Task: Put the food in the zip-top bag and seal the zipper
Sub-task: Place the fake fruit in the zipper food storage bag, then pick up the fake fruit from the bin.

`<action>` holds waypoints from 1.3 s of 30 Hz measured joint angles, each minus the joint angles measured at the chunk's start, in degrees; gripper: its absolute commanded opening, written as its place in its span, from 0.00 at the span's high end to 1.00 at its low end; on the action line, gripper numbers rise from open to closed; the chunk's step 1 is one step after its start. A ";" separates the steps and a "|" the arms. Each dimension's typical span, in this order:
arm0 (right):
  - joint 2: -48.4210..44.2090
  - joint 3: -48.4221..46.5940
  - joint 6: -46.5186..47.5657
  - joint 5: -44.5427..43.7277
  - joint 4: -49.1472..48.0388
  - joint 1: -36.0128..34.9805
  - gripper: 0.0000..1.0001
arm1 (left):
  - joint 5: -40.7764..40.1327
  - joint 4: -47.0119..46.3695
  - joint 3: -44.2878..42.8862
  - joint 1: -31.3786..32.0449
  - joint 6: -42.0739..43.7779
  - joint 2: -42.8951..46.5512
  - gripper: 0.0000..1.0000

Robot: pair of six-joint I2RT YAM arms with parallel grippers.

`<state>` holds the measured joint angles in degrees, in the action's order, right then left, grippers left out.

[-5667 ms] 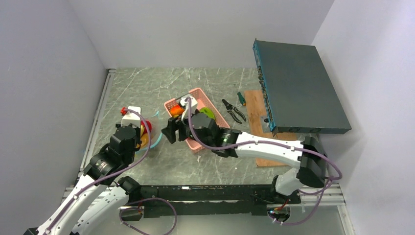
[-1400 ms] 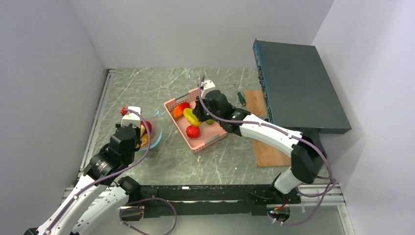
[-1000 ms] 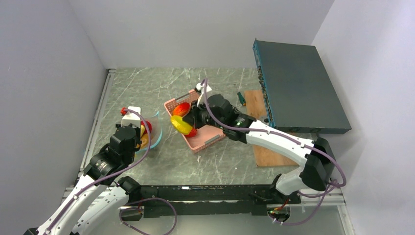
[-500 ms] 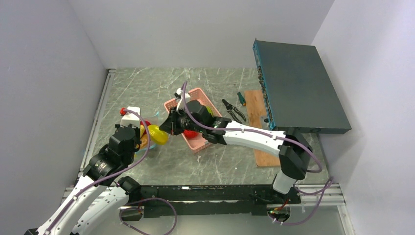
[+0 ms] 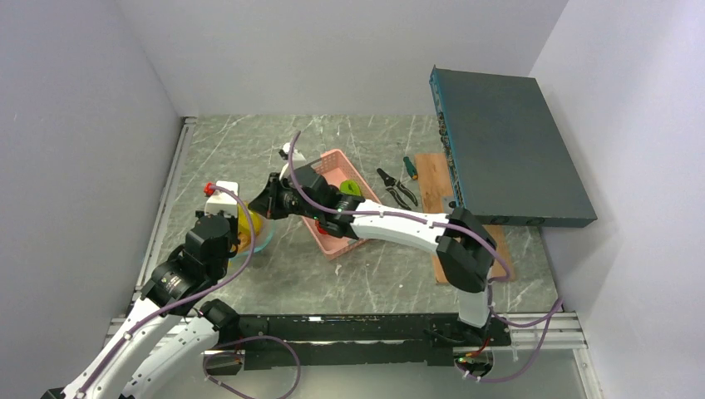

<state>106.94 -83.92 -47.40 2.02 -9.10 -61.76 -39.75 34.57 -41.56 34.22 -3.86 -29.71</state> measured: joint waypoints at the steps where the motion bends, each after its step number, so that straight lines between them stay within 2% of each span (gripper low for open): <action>1: 0.79 -0.74 0.07 -0.26 -0.17 -0.15 1.00 | 0.00 0.00 0.00 0.00 0.00 0.00 1.00; 10: 7.41 -2.62 6.45 -4.57 -2.80 -3.32 1.00 | -0.02 0.02 0.00 0.00 0.00 0.02 1.00; 14: 8.85 -3.23 8.94 -5.49 -1.44 -4.11 0.92 | -0.02 0.04 0.00 0.00 0.00 0.50 1.00; 23: 9.03 -4.46 12.81 -7.10 1.55 -4.46 0.82 | -0.02 0.13 0.00 0.00 0.02 0.70 1.00; 30: 5.35 -3.56 14.84 -7.96 5.07 -4.79 0.78 | 0.00 0.09 0.00 0.00 0.02 0.68 1.00; 39: -3.67 -0.15 16.61 -8.63 6.69 -5.22 0.73 | -0.02 0.15 0.00 0.00 0.00 0.68 1.00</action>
<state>103.26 -84.07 -30.79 -6.61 -2.42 -66.98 -39.77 34.72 -41.56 34.22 -3.86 -29.04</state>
